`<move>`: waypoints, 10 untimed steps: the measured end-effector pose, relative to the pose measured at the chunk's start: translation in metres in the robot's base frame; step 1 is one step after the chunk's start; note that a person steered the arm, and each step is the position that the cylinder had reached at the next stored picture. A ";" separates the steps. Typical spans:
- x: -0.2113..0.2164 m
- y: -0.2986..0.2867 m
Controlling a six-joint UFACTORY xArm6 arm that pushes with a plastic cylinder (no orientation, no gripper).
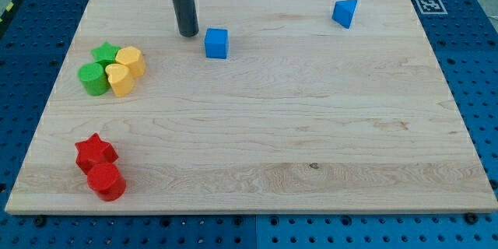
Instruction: Slide the blue cube towards the yellow heart
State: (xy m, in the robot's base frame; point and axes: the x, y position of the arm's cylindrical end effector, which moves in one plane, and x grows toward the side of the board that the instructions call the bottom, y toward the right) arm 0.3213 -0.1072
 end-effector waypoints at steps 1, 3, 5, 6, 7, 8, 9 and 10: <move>0.000 -0.004; 0.000 -0.011; 0.000 -0.026; -0.001 -0.035; -0.013 -0.045; -0.014 -0.057; -0.010 -0.064; -0.010 -0.013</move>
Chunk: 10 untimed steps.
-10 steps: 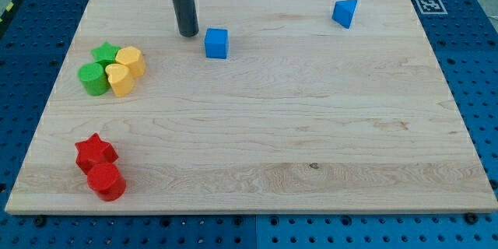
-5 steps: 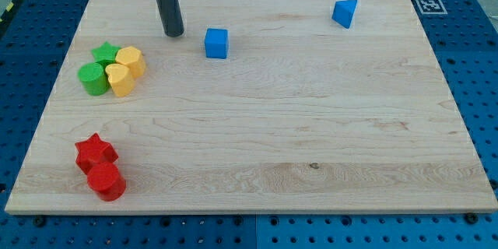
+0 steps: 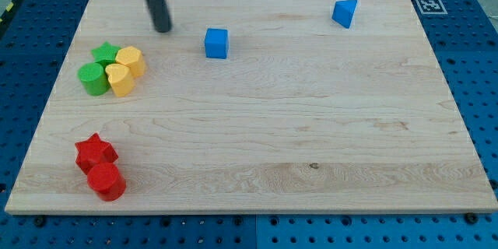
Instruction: Slide the blue cube towards the yellow heart
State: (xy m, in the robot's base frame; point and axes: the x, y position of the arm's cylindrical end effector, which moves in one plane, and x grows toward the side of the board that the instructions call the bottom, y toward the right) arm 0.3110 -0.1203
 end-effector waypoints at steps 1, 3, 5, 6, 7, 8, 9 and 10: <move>0.005 0.075; 0.057 0.065; 0.058 0.063; 0.067 0.056; 0.068 0.056; 0.068 0.056; 0.073 0.050; 0.078 0.047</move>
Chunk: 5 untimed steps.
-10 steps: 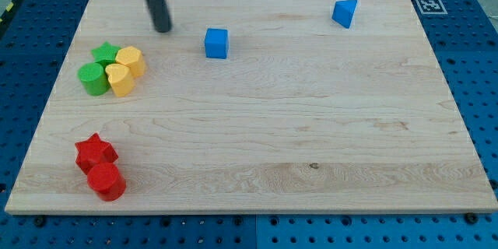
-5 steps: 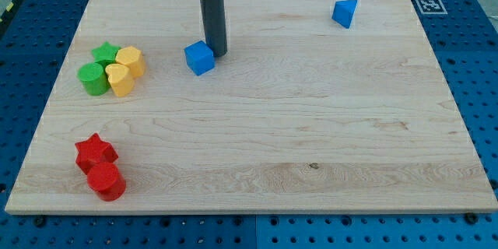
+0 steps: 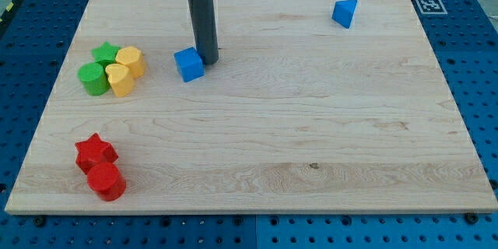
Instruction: Slide the blue cube towards the yellow heart
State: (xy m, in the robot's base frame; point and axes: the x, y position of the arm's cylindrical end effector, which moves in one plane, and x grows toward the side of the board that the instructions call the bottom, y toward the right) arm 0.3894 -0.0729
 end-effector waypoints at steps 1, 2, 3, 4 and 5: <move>0.010 -0.003; 0.010 -0.003; 0.020 -0.003; 0.028 -0.003; 0.029 -0.003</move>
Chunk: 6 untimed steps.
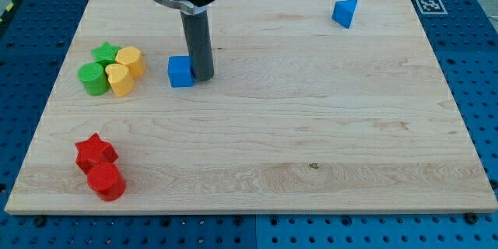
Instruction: Slide the blue cube towards the yellow heart
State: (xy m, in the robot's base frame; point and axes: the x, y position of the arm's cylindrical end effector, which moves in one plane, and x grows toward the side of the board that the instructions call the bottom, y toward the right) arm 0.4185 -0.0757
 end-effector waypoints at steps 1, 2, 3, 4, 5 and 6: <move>-0.020 0.000; -0.027 -0.017; -0.023 -0.027; -0.017 -0.027; 0.002 -0.027; 0.003 -0.027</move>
State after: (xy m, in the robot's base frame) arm 0.4220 -0.1032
